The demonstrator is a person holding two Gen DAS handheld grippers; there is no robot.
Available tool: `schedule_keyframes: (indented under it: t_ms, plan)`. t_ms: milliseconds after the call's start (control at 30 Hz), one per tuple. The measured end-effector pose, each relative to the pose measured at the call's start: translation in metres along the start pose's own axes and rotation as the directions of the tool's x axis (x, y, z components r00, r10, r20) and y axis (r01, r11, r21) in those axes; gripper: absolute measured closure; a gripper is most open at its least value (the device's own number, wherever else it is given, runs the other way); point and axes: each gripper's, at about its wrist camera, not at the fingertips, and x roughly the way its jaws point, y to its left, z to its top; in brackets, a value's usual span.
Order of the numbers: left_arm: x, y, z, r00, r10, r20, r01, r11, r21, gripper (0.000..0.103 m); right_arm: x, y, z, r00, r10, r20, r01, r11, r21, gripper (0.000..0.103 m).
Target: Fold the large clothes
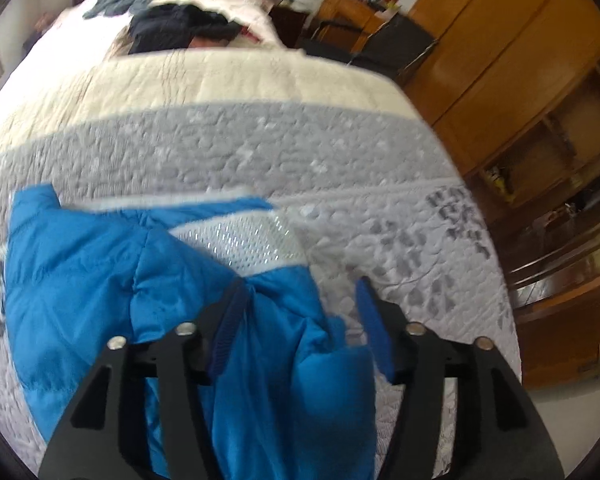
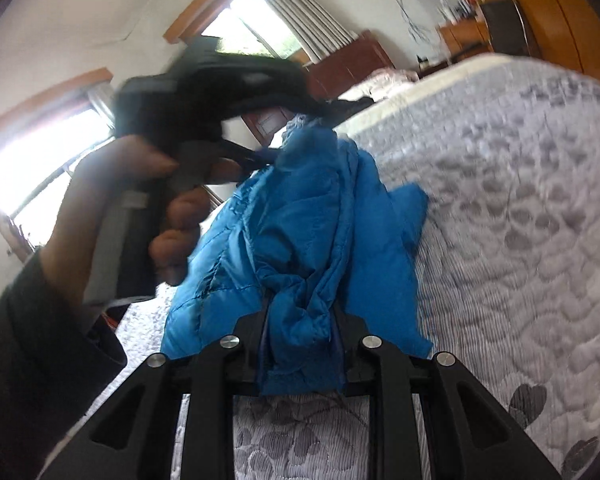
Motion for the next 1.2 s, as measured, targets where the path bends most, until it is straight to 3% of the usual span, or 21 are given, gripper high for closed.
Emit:
schedule_keyframes:
  t_ms: [100, 233, 300, 400, 433, 467, 600, 833, 900, 1000, 1033, 1067, 1100, 1167, 1200]
  plan:
    - [-0.025, -0.001, -0.003, 0.998, -0.001, 0.069, -0.003, 0.998, 0.059, 0.026, 0.001, -0.011, -0.001, 1.000, 0.026, -0.016, -0.025, 0.998, 0.051, 0.078]
    - [-0.066, 0.021, -0.016, 0.994, -0.045, 0.104, 0.038, 0.997, 0.066, 0.018, 0.001, -0.018, 0.002, 0.997, 0.063, -0.038, -0.059, 0.994, 0.096, 0.073]
    - [-0.087, 0.037, -0.028, 0.988, -0.079, 0.132, 0.071, 0.995, 0.062, 0.016, -0.001, -0.022, 0.006, 0.993, 0.110, -0.049, -0.101, 0.984, 0.148, 0.065]
    - [-0.111, 0.071, -0.053, 0.975, -0.150, 0.166, 0.148, 0.989, 0.026, 0.014, -0.008, -0.028, 0.016, 0.976, 0.208, -0.059, -0.189, 0.955, 0.230, 0.042]
    - [-0.115, 0.082, -0.061, 0.969, -0.179, 0.168, 0.180, 0.984, 0.010, 0.014, -0.010, -0.029, 0.020, 0.969, 0.235, -0.069, -0.212, 0.945, 0.248, 0.028]
    - [-0.119, 0.096, -0.072, 0.962, -0.215, 0.170, 0.220, 0.975, -0.014, 0.014, -0.010, -0.031, 0.027, 0.960, 0.268, -0.083, -0.237, 0.933, 0.269, 0.021]
    - [-0.127, 0.129, -0.103, 0.920, -0.333, 0.208, 0.352, 0.934, -0.063, 0.014, 0.004, -0.041, 0.063, 0.926, 0.340, -0.164, -0.270, 0.899, 0.344, 0.009]
    - [-0.125, 0.146, -0.132, 0.818, -0.512, 0.262, 0.550, 0.830, -0.094, 0.014, 0.061, -0.043, 0.105, 0.854, 0.415, -0.313, -0.267, 0.867, 0.421, 0.009]
    - [-0.119, 0.143, -0.139, 0.802, -0.542, 0.252, 0.577, 0.811, -0.092, 0.014, 0.072, -0.042, 0.110, 0.855, 0.395, -0.337, -0.243, 0.878, 0.413, 0.009]
    - [-0.105, 0.137, -0.145, 0.793, -0.567, 0.225, 0.596, 0.798, -0.091, 0.013, 0.088, -0.037, 0.115, 0.853, 0.374, -0.365, -0.224, 0.892, 0.393, 0.011]
    - [-0.101, 0.134, -0.147, 0.790, -0.573, 0.218, 0.601, 0.794, -0.092, 0.013, 0.090, -0.035, 0.115, 0.853, 0.371, -0.367, -0.223, 0.895, 0.386, 0.016]
    - [-0.095, 0.134, -0.147, 0.787, -0.578, 0.214, 0.606, 0.789, -0.097, 0.013, 0.093, -0.033, 0.117, 0.854, 0.368, -0.369, -0.224, 0.898, 0.378, 0.031]
    - [-0.091, 0.133, -0.146, 0.783, -0.585, 0.212, 0.613, 0.784, -0.101, 0.013, 0.096, -0.033, 0.118, 0.855, 0.363, -0.371, -0.222, 0.901, 0.372, 0.038]
    - [-0.086, 0.132, -0.150, 0.773, -0.600, 0.206, 0.627, 0.771, -0.109, 0.013, 0.094, -0.034, 0.117, 0.863, 0.344, -0.369, -0.218, 0.914, 0.342, 0.067]
    - [-0.084, 0.132, -0.151, 0.767, -0.606, 0.208, 0.634, 0.765, -0.110, 0.013, 0.090, -0.033, 0.116, 0.867, 0.336, -0.367, -0.218, 0.920, 0.326, 0.071]
